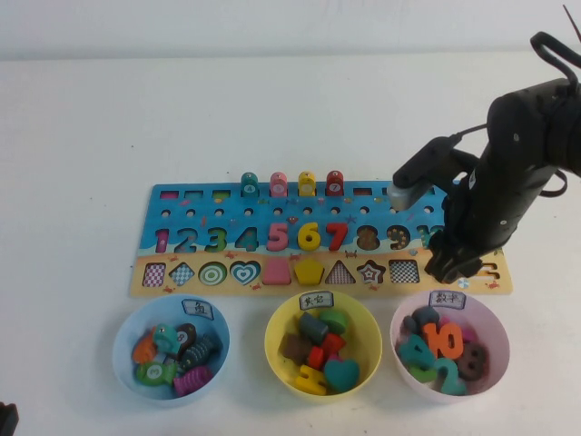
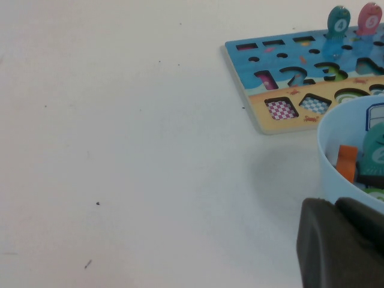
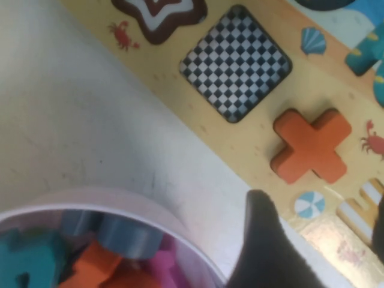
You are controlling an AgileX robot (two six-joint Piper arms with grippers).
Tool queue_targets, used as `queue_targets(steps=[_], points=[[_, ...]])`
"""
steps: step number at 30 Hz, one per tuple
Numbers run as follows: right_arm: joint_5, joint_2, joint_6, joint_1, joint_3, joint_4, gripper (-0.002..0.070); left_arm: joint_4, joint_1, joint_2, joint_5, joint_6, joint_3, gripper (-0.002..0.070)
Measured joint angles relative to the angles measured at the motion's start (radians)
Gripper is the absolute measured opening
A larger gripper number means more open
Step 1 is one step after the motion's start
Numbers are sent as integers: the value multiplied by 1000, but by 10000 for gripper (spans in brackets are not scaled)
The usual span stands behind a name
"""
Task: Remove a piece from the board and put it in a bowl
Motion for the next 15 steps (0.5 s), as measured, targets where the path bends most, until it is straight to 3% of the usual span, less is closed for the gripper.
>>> queue_targets(steps=[11, 15], points=[[-15, 0, 0, 0, 0, 12, 344, 0, 0, 0, 0, 0, 0, -3], [-39, 13, 0, 0, 0, 21, 382, 0, 0, 0, 0, 0, 0, -3]])
